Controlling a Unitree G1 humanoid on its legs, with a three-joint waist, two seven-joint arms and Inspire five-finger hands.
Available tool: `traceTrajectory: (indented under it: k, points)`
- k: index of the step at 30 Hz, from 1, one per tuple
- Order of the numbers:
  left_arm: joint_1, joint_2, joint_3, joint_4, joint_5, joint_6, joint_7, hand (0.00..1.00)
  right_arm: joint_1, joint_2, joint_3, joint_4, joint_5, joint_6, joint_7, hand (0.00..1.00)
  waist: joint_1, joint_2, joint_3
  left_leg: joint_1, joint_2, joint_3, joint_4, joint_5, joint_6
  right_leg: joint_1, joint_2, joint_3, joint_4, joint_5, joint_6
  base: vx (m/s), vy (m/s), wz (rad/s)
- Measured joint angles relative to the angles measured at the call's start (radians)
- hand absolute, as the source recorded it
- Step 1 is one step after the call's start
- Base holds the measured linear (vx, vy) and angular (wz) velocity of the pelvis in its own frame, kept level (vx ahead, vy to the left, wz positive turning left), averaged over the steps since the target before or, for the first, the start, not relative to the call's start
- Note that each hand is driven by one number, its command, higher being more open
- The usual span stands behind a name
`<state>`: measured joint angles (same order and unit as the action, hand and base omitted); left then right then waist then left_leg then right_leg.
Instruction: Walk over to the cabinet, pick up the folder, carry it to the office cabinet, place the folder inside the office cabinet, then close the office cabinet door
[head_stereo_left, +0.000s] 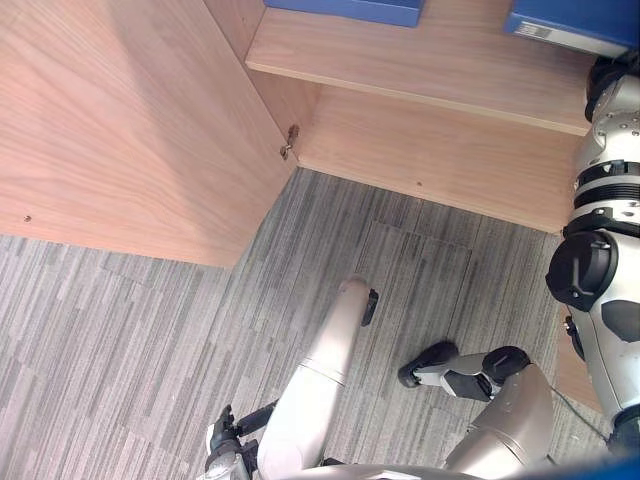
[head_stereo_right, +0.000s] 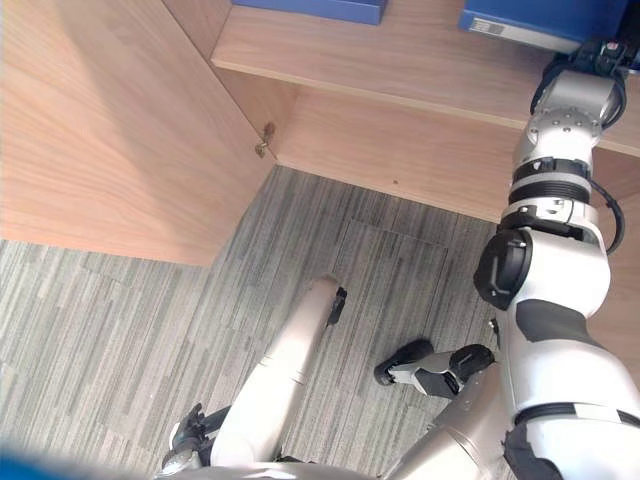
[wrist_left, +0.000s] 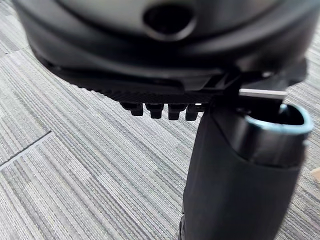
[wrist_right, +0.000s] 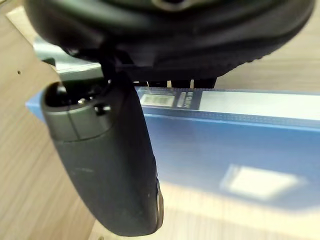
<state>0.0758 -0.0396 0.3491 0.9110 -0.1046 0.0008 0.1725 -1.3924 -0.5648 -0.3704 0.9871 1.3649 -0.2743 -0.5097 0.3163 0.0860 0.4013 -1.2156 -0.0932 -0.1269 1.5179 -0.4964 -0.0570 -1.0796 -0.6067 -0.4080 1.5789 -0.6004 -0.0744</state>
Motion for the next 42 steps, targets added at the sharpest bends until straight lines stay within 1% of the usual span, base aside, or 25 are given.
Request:
traceTrajectory:
  k: [2, 5, 7, 12, 16, 17, 18, 20, 21, 22, 25, 27, 30, 32, 34, 37, 39, 40, 42]
  points:
    - [-0.016, -0.001, 0.01, 0.009, -0.004, 0.0, 0.003, 1.0, -0.011, 0.003, 0.011, -0.001, -0.043, 0.017, 0.003, 1.0, 0.0, -0.007, 0.008, 0.009, 0.001, -0.002, -0.009, 0.001, -0.002, 0.01, 0.003, -0.004, -0.008, 0.0, 0.0, 0.01, -0.017, 0.0]
    - [-0.018, -0.002, 0.017, 0.009, -0.004, -0.001, 0.004, 1.0, -0.011, 0.007, 0.048, -0.001, -0.08, 0.037, 0.009, 1.0, -0.003, -0.01, 0.01, 0.022, 0.004, -0.008, -0.02, 0.001, -0.003, 0.028, 0.009, -0.014, -0.023, 0.002, 0.003, 0.0, 0.0, 0.0]
    - [-0.021, -0.002, 0.021, 0.008, -0.004, -0.006, 0.004, 1.0, -0.011, 0.009, 0.067, 0.001, -0.113, 0.066, 0.016, 1.0, -0.009, -0.014, 0.014, 0.036, 0.004, -0.014, -0.032, 0.001, -0.003, 0.051, 0.012, -0.029, -0.037, 0.002, 0.004, 0.01, -0.011, 0.02]
    - [-0.024, 0.001, 0.022, 0.007, -0.005, -0.02, 0.004, 1.0, -0.013, 0.009, 0.14, 0.005, -0.19, 0.112, 0.054, 1.0, -0.021, -0.023, 0.019, 0.049, 0.005, -0.014, -0.047, 0.002, -0.003, 0.065, 0.015, -0.033, -0.051, 0.003, 0.006, 0.0, 0.0, 0.0]
    - [-0.024, 0.004, 0.022, 0.008, -0.005, -0.022, -0.002, 1.0, -0.013, 0.005, 0.224, 0.044, -0.297, 0.187, 0.1, 1.0, -0.031, -0.027, 0.021, 0.066, 0.017, -0.01, -0.058, 0.001, -0.003, 0.078, 0.025, -0.035, -0.065, 0.005, 0.009, 0.02, -0.027, -0.06]
    - [-0.024, 0.008, 0.021, 0.009, -0.005, -0.022, -0.007, 1.0, -0.013, 0.001, 0.283, 0.076, -0.368, 0.228, 0.13, 1.0, -0.037, -0.033, 0.025, 0.075, 0.02, -0.008, -0.064, 0.001, -0.003, 0.083, 0.027, -0.033, -0.068, 0.005, 0.009, 0.01, -0.033, -0.04]
    - [-0.024, 0.011, 0.02, 0.009, -0.005, -0.023, -0.01, 1.0, -0.013, 0.0, 0.303, 0.09, -0.414, 0.252, 0.147, 1.0, -0.039, -0.035, 0.026, 0.078, 0.022, -0.007, -0.066, 0.001, -0.003, 0.084, 0.029, -0.032, -0.07, 0.005, 0.009, 0.01, -0.043, -0.07]
    - [-0.024, 0.016, 0.018, 0.011, -0.004, -0.024, -0.028, 1.0, -0.011, -0.02, 0.409, 0.132, -0.624, 0.344, 0.237, 1.0, -0.044, -0.036, 0.027, 0.08, 0.029, -0.007, -0.069, 0.001, -0.004, 0.085, 0.037, -0.033, -0.075, 0.006, 0.01, 0.01, -0.034, -0.07]
    - [-0.024, 0.017, 0.017, 0.012, -0.004, -0.025, -0.032, 1.0, -0.01, -0.028, 0.439, 0.144, -0.67, 0.36, 0.258, 1.0, -0.044, -0.037, 0.027, 0.08, 0.031, -0.007, -0.069, 0.001, -0.004, 0.085, 0.038, -0.034, -0.075, 0.006, 0.01, 0.01, -0.03, -0.04]
    - [-0.023, 0.022, 0.011, 0.016, -0.003, -0.027, -0.043, 1.0, -0.006, -0.037, 0.479, 0.153, -0.788, 0.377, 0.306, 1.0, -0.047, -0.039, 0.028, 0.081, 0.033, -0.006, -0.069, 0.001, -0.004, 0.085, 0.039, -0.034, -0.076, 0.006, 0.01, 0.0, 0.0, 0.0]
    - [-0.023, 0.042, -0.012, 0.017, 0.002, -0.031, -0.074, 1.0, 0.011, -0.072, 0.519, 0.157, -0.948, 0.388, 0.4, 1.0, -0.047, -0.044, 0.032, 0.087, 0.034, -0.006, -0.07, 0.001, -0.004, 0.091, 0.04, -0.034, -0.076, 0.006, 0.01, 0.0, 0.0, 0.0]
    - [-0.023, 0.05, -0.015, 0.017, 0.012, -0.034, -0.094, 1.0, 0.041, -0.081, 0.519, 0.156, -0.989, 0.376, 0.431, 1.0, -0.047, -0.045, 0.033, 0.097, 0.034, -0.005, -0.071, 0.0, -0.005, 0.103, 0.04, -0.035, -0.079, 0.005, 0.01, 0.0, 0.0, 0.0]
    - [-0.023, 0.067, -0.027, 0.016, 0.029, -0.036, -0.118, 1.0, 0.072, -0.094, 0.519, 0.147, -0.992, 0.369, 0.475, 1.0, -0.043, -0.045, 0.033, 0.111, 0.039, -0.001, -0.079, -0.001, -0.006, 0.115, 0.046, -0.035, -0.089, 0.007, 0.018, 0.01, -0.009, -0.03]
    - [-0.023, 0.077, -0.028, 0.016, 0.029, -0.037, -0.13, 1.0, 0.099, -0.1, 0.518, 0.141, -0.967, 0.352, 0.497, 1.0, -0.04, -0.045, 0.033, 0.121, 0.046, 0.003, -0.087, -0.001, -0.005, 0.122, 0.052, -0.035, -0.1, 0.01, 0.022, 0.02, -0.019, -0.07]
    - [-0.023, 0.081, -0.028, 0.016, 0.029, -0.037, -0.136, 1.0, 0.115, -0.109, 0.518, 0.132, -0.936, 0.334, 0.52, 1.0, -0.042, -0.045, 0.033, 0.122, 0.049, 0.006, -0.089, -0.001, -0.005, 0.122, 0.053, -0.035, -0.102, 0.012, 0.02, 0.01, -0.009, -0.02]
    - [-0.023, 0.081, -0.031, 0.015, 0.03, -0.038, -0.142, 1.0, 0.122, -0.114, 0.518, 0.126, -0.887, 0.333, 0.542, 1.0, -0.045, -0.045, 0.033, 0.123, 0.052, 0.009, -0.089, -0.001, -0.005, 0.122, 0.054, -0.035, -0.102, 0.013, 0.017, 0.01, -0.008, -0.01]
    - [-0.023, 0.081, -0.033, 0.015, 0.029, -0.038, -0.152, 1.0, 0.124, -0.12, 0.545, 0.123, -0.88, 0.33, 0.551, 1.0, -0.045, -0.045, 0.033, 0.124, 0.054, 0.01, -0.089, -0.001, -0.005, 0.122, 0.054, -0.034, -0.102, 0.013, 0.017, 0.0, 0.0, 0.0]
    - [-0.022, 0.083, -0.046, 0.016, 0.029, -0.038, -0.153, 1.0, 0.129, -0.125, 0.576, 0.112, -0.905, 0.327, 0.56, 1.0, -0.044, -0.045, 0.033, 0.127, 0.056, 0.011, -0.089, -0.001, -0.005, 0.123, 0.056, -0.033, -0.103, 0.013, 0.018, 0.02, -0.021, -0.05]
    - [-0.021, 0.085, -0.069, 0.016, 0.03, -0.039, -0.16, 1.0, 0.162, -0.136, 0.636, 0.06, -1.009, 0.312, 0.581, 1.0, -0.042, -0.045, 0.033, 0.131, 0.061, 0.013, -0.092, -0.001, -0.005, 0.124, 0.063, -0.031, -0.107, 0.014, 0.021, 0.01, -0.022, -0.09]
